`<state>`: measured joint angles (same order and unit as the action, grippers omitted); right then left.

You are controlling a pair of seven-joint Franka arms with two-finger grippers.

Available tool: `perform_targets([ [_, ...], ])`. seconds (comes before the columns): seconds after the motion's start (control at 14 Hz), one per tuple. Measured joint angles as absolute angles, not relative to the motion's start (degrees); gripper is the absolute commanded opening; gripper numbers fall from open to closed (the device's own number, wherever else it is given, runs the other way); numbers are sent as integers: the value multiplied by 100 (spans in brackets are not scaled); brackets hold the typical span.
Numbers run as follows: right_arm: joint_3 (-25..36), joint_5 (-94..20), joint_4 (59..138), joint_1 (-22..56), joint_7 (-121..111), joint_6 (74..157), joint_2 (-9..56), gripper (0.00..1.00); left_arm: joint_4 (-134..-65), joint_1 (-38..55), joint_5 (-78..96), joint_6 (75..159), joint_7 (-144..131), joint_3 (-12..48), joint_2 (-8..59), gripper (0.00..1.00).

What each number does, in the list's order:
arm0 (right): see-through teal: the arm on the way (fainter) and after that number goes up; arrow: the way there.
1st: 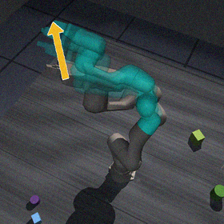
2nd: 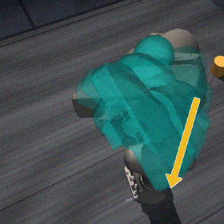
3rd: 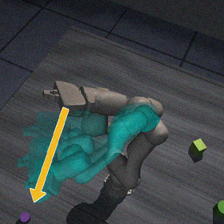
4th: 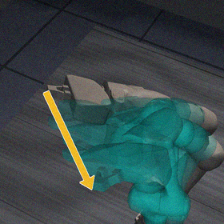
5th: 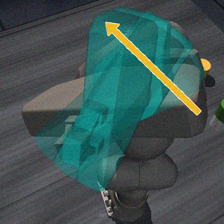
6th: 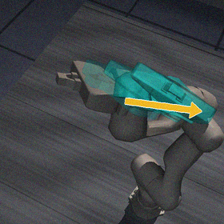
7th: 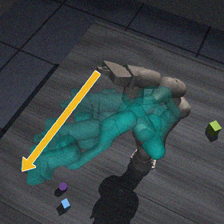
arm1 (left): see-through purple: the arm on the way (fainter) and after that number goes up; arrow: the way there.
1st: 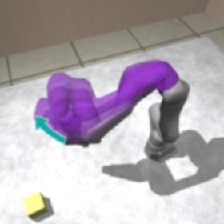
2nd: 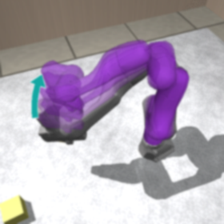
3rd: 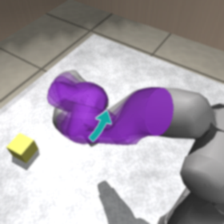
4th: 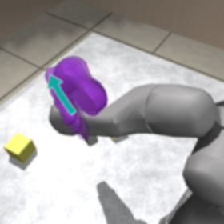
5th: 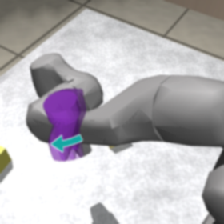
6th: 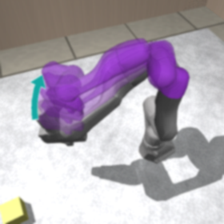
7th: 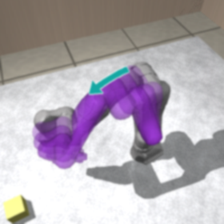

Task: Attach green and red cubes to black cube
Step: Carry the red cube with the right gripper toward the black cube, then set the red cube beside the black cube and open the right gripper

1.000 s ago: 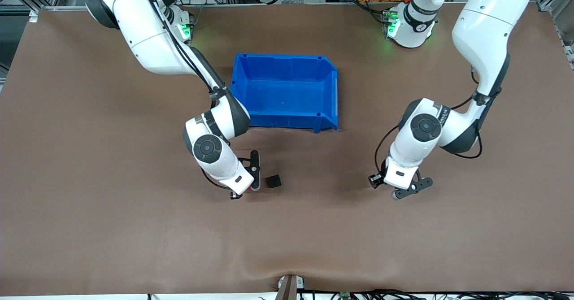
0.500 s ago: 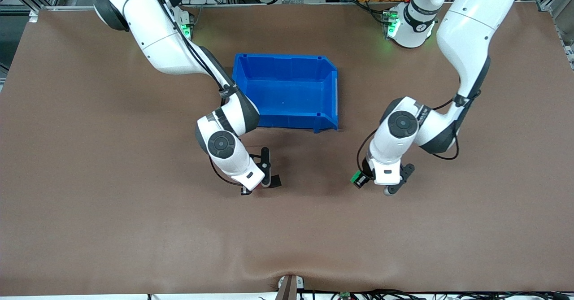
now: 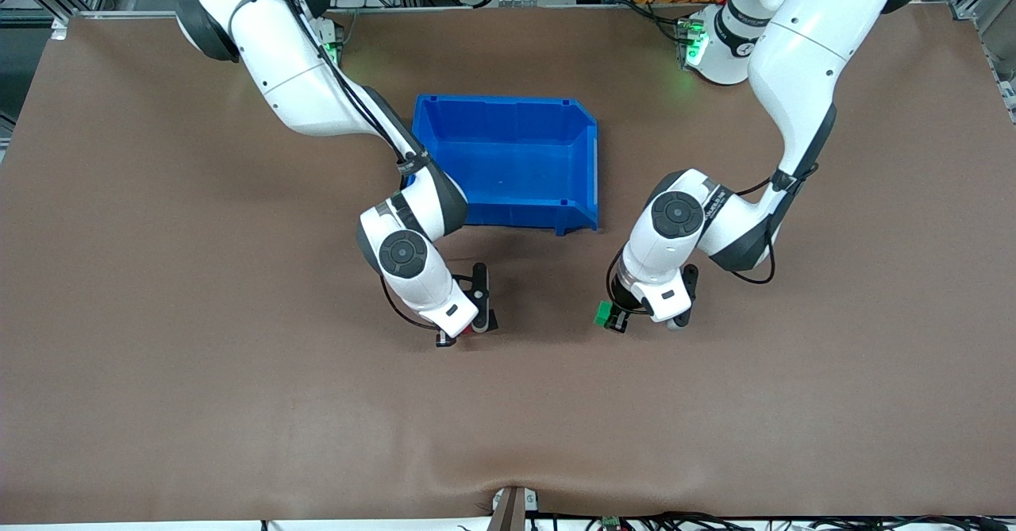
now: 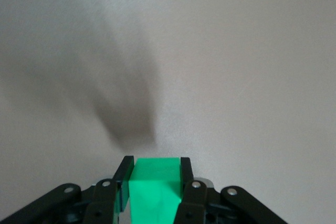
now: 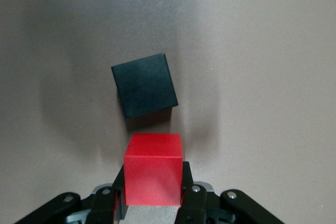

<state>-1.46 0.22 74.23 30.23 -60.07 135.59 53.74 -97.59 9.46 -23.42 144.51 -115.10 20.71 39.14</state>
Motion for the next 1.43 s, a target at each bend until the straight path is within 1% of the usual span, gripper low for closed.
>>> perform_targets([
  [0.36, -146, 21, 7316, 3061, -5921, 13561, 5456, 9, -9759, 1244, -2342, 14429, -12485, 2074, 3918, 0],
  [0.43, -146, 20, 7316, 3067, -5890, 13561, 5466, 14, -9760, 1291, -2342, 14418, -12612, 2075, 3918, 0],
  [0.5, -145, 19, 7315, 3069, -5870, 13561, 5467, 22, -9761, 1334, -2342, 14404, -12716, 2074, 3918, 0],
  [0.57, -145, 17, 7316, 3070, -5835, 13560, 5467, 35, -9761, 1369, -2342, 14396, -12841, 2075, 3918, 0],
  [0.64, -144, 17, 7316, 3070, -5767, 13558, 5467, 42, -9760, 1400, -2342, 14394, -12980, 2077, 3918, 0],
  [0.71, -144, 16, 7316, 3070, -5706, 13557, 5467, 99, -9754, 1429, -2342, 14394, -13164, 2079, 3918, 0],
  [1.07, -149, 10, 7316, 3148, -5445, 13556, 5483, 100, -9495, 1860, -1777, 14386, -13764, 2082, 3966, 0],
  [1.43, -137, 7, 7316, 3152, -5393, 13554, 5485, 100, -8964, 2150, -1667, 14381, -14114, 2048, 4429, 0],
])
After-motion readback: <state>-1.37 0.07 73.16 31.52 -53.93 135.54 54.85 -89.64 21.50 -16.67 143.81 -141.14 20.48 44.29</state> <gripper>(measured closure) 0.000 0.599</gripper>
